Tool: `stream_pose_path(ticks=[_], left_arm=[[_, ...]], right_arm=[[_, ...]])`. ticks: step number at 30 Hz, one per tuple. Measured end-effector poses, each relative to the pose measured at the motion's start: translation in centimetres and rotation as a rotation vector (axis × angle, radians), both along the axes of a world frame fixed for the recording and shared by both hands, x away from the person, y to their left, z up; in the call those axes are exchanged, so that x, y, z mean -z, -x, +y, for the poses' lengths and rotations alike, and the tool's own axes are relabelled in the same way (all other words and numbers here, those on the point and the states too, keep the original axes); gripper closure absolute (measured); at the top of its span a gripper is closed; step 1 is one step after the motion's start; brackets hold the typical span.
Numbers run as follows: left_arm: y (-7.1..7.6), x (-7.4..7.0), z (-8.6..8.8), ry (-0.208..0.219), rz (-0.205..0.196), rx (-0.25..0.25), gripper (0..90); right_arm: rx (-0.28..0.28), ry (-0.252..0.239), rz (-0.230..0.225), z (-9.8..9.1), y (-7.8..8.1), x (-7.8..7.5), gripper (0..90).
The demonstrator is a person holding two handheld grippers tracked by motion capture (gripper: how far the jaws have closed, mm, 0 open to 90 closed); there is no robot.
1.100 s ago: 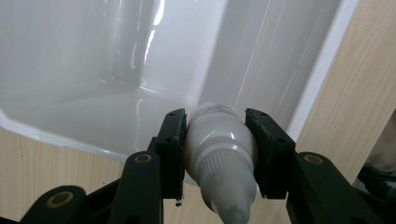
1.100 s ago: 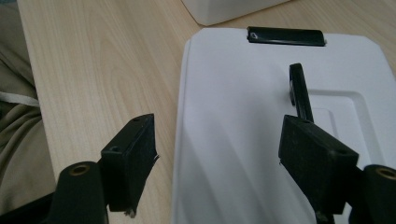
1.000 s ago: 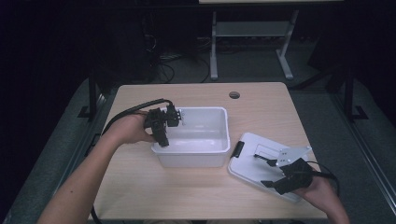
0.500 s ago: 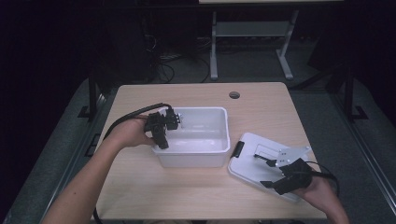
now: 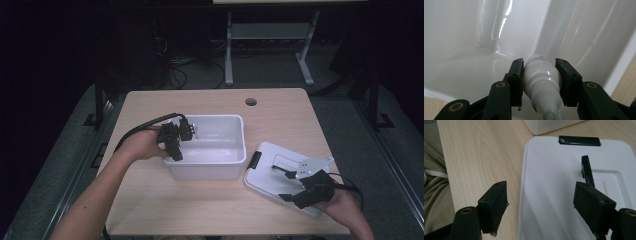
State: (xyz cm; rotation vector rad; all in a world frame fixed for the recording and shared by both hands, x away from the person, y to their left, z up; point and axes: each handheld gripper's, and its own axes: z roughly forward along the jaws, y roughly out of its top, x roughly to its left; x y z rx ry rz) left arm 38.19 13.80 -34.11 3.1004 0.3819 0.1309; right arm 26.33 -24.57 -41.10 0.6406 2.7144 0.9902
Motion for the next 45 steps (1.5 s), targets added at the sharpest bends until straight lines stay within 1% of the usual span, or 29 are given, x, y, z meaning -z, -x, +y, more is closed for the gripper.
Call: stream_pose_path(ticks=[1, 4, 5, 6, 9, 12, 13, 14, 16, 18, 21, 22, 24, 29, 38, 40, 41, 44, 45], left_arm=[[0.0, 0.1, 0.0, -0.004, -0.002, 0.001, 59.5], [0.0, 0.1, 0.2, 0.015, -0.007, -0.004, 59.6], [0.0, 0.1, 0.2, 0.016, -0.006, -0.002, 59.5], [0.1, 0.2, 0.2, 0.011, -0.014, -0.001, 59.5], [0.0, 0.4, 0.4, 0.022, -0.02, -0.008, 59.2], [0.0, 0.4, 0.5, 0.029, -0.035, -0.012, 59.1], [0.0, 0.3, 0.5, 0.032, -0.045, -0.011, 58.5], [0.0, 0.2, 0.6, 0.039, -0.036, -0.017, 59.5], [0.0, 0.1, 0.6, 0.034, -0.043, -0.01, 60.7], [-0.1, 0.0, 0.6, 0.038, -0.046, -0.014, 60.5], [-0.1, -0.2, 0.6, 0.033, -0.052, -0.016, 60.2], [-0.1, -0.3, 0.7, 0.033, -0.048, -0.018, 60.1], [-0.1, -0.5, 0.7, 0.024, -0.054, -0.015, 59.6], [0.0, -1.3, 0.8, 0.036, -0.061, -0.016, 59.5], [0.5, -2.7, 0.8, 0.036, -0.078, -0.014, 59.3], [0.6, -3.1, 0.9, 0.037, -0.073, -0.013, 59.3], [0.7, -3.2, 1.0, 0.039, -0.076, -0.02, 59.3], [0.9, -3.7, 1.2, 0.042, -0.081, -0.017, 59.4], [1.0, -3.8, 1.2, 0.042, -0.077, -0.016, 59.4]], right_arm=[[0.0, -0.001, 0.001, 0.0, 0.0, 0.0, 26.7], [0.001, -0.002, 0.005, 0.1, 0.0, 0.1, 26.7], [0.0, -0.002, 0.004, 0.1, 0.0, 0.1, 26.7], [-0.003, -0.001, 0.004, 0.1, -0.1, 0.1, 26.7], [-0.006, -0.001, 0.002, 0.1, -0.1, 0.2, 26.6], [-0.006, -0.006, 0.004, 0.1, -0.1, 0.2, 26.5], [-0.007, -0.007, 0.003, 0.1, -0.1, 0.2, 26.5], [-0.006, -0.01, 0.004, 0.2, -0.1, 0.2, 26.5], [-0.007, -0.009, 0.003, 0.1, -0.1, 0.2, 26.5], [-0.006, -0.009, 0.005, 0.1, -0.1, 0.2, 26.5], [-0.003, -0.011, 0.008, 0.1, -0.1, 0.2, 26.5], [-0.006, -0.009, 0.005, 0.1, -0.1, 0.2, 26.5], [-0.005, -0.007, 0.007, 0.2, -0.1, 0.2, 26.5], [-0.002, -0.011, 0.009, 0.2, -0.1, 0.2, 26.5], [-0.003, -0.008, 0.006, 0.2, -0.1, 0.3, 26.5], [-0.004, -0.009, 0.006, 0.2, -0.1, 0.3, 26.5], [-0.004, -0.009, 0.006, 0.2, -0.1, 0.3, 26.5], [-0.002, -0.009, 0.008, 0.2, -0.1, 0.3, 26.5], [-0.002, -0.009, 0.007, 0.2, -0.1, 0.3, 26.5]])
